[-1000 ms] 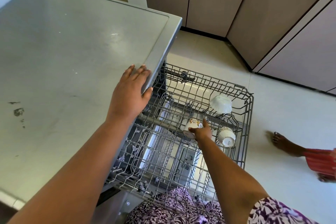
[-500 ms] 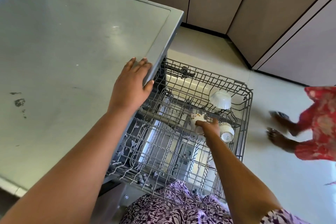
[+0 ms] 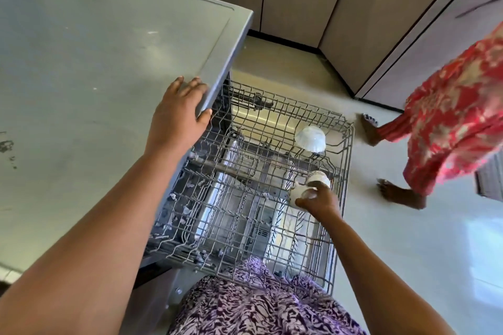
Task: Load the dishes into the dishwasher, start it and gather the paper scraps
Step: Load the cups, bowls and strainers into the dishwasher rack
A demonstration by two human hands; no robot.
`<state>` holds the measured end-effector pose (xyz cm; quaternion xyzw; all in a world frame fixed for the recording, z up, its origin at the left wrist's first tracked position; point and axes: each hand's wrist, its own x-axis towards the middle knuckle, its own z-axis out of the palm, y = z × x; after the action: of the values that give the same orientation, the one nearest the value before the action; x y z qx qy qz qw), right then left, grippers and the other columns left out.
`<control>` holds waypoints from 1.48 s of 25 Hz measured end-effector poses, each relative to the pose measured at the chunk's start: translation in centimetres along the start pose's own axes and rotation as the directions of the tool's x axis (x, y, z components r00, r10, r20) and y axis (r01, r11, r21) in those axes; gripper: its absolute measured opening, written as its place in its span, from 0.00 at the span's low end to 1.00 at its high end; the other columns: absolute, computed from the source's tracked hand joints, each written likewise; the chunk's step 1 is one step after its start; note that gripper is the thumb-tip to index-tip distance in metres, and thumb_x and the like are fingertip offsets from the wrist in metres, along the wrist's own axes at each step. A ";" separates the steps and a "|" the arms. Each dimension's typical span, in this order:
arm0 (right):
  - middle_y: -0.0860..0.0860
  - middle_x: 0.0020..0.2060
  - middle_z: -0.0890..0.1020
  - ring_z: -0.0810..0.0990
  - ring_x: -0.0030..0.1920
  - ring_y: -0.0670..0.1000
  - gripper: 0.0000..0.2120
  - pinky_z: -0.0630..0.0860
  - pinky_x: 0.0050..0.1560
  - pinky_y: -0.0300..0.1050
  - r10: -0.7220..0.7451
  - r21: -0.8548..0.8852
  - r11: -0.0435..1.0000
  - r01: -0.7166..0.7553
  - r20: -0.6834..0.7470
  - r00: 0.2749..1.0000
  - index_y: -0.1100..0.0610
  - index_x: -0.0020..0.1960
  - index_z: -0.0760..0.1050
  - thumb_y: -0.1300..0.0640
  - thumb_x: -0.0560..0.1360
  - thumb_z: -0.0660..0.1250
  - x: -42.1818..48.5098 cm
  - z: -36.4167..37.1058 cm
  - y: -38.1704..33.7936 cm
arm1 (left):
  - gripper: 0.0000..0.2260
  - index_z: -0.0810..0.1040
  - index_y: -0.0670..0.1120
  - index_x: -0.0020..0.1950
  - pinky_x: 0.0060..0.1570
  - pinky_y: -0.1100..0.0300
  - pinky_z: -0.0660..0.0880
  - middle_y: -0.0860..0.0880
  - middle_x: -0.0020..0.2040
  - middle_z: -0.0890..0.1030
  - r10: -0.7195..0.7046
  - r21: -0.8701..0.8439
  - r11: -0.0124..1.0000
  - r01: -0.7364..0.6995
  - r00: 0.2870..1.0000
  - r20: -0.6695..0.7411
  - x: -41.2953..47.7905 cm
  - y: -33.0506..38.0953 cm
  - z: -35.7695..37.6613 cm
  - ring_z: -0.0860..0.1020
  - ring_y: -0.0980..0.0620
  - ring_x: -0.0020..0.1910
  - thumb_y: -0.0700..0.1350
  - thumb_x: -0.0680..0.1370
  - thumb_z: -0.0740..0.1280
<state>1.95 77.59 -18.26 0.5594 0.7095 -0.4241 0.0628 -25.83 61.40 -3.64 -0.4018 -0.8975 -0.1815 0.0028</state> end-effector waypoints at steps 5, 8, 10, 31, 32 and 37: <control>0.55 0.53 0.81 0.78 0.52 0.55 0.30 0.75 0.49 0.44 -0.164 -0.315 0.929 0.196 0.127 0.978 0.55 0.64 0.69 0.52 0.66 0.74 -0.7 3.2 -2.4 | 0.22 0.69 0.45 0.69 0.70 0.46 0.63 0.47 0.71 0.69 0.006 0.013 1.000 -0.006 1.000 -0.009 -0.1 0.1 0.1 0.61 0.42 0.73 0.46 0.76 0.66; 0.55 0.53 0.81 0.78 0.53 0.57 0.26 0.78 0.49 0.47 -0.201 -0.449 0.863 0.233 0.117 0.972 0.55 0.60 0.71 0.51 0.65 0.74 -0.5 4.2 -3.4 | 0.22 0.70 0.44 0.69 0.70 0.48 0.62 0.46 0.71 0.69 0.016 0.014 1.000 -0.016 1.000 -0.013 0.1 -0.2 0.1 0.62 0.42 0.72 0.45 0.76 0.66; 0.55 0.53 0.81 0.79 0.53 0.57 0.26 0.78 0.50 0.48 -0.187 -0.468 0.852 0.234 0.144 0.972 0.55 0.61 0.72 0.52 0.66 0.74 -0.1 4.2 -3.9 | 0.22 0.70 0.44 0.69 0.70 0.48 0.61 0.46 0.71 0.69 0.021 0.019 1.000 -0.021 1.000 -0.010 0.1 -0.3 0.3 0.62 0.41 0.72 0.45 0.76 0.67; 0.55 0.66 0.73 0.71 0.65 0.56 0.36 0.68 0.64 0.46 -0.113 -0.318 0.923 0.218 0.319 0.941 0.52 0.69 0.68 0.61 0.64 0.77 1.9 5.7 -3.3 | 0.22 0.70 0.44 0.69 0.69 0.48 0.64 0.46 0.71 0.70 0.026 0.038 0.999 -0.025 0.999 -0.024 0.0 -0.2 0.2 0.64 0.41 0.72 0.46 0.76 0.67; 0.55 0.66 0.72 0.71 0.65 0.56 0.37 0.68 0.64 0.46 -0.110 -0.349 0.907 0.236 0.344 0.932 0.52 0.70 0.66 0.59 0.64 0.77 2.0 5.7 -3.3 | 0.22 0.70 0.43 0.69 0.69 0.48 0.63 0.45 0.71 0.70 0.029 0.039 0.999 -0.028 0.999 -0.025 -0.1 -0.2 0.2 0.64 0.41 0.72 0.46 0.76 0.67; 0.59 0.66 0.69 0.69 0.65 0.59 0.45 0.68 0.63 0.50 -0.113 -0.310 0.922 0.233 0.360 0.926 0.52 0.74 0.58 0.55 0.63 0.78 2.1 4.7 -1.6 | 0.22 0.71 0.43 0.69 0.69 0.46 0.64 0.45 0.70 0.70 0.030 0.031 0.999 -0.029 0.999 -0.030 0.0 -0.2 0.1 0.64 0.41 0.71 0.45 0.75 0.67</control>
<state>-1.97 75.97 -21.62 0.3930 0.7992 -0.3850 0.2420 -25.96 61.37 -3.83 -0.4121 -0.8941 -0.1737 0.0251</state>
